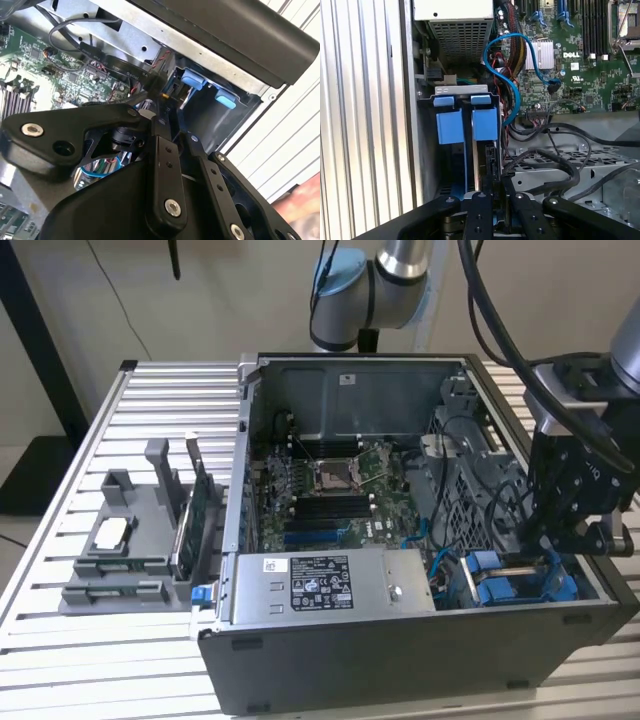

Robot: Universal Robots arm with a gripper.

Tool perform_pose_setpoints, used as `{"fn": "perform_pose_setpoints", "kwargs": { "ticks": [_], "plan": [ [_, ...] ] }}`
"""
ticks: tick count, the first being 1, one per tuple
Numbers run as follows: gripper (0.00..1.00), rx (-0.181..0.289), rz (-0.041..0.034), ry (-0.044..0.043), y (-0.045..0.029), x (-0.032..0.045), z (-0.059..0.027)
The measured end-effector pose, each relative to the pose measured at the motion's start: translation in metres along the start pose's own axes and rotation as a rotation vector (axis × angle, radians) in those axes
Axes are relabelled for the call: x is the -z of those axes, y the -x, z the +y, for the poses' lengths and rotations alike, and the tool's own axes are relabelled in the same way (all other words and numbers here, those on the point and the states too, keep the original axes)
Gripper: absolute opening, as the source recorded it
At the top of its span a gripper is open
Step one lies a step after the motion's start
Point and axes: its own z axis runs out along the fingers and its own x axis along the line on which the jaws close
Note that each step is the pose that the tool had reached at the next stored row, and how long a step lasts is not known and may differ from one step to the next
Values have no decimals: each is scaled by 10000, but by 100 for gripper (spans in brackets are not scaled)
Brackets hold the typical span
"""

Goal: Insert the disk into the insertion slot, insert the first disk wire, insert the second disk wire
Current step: 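Insert the first disk wire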

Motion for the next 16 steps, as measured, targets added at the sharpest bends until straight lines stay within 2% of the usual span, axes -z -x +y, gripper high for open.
{"fn": "perform_pose_setpoints", "kwargs": {
  "ticks": [16],
  "plan": [
    [19, 395, -3, 19, 10, -54, -18]
  ]
}}
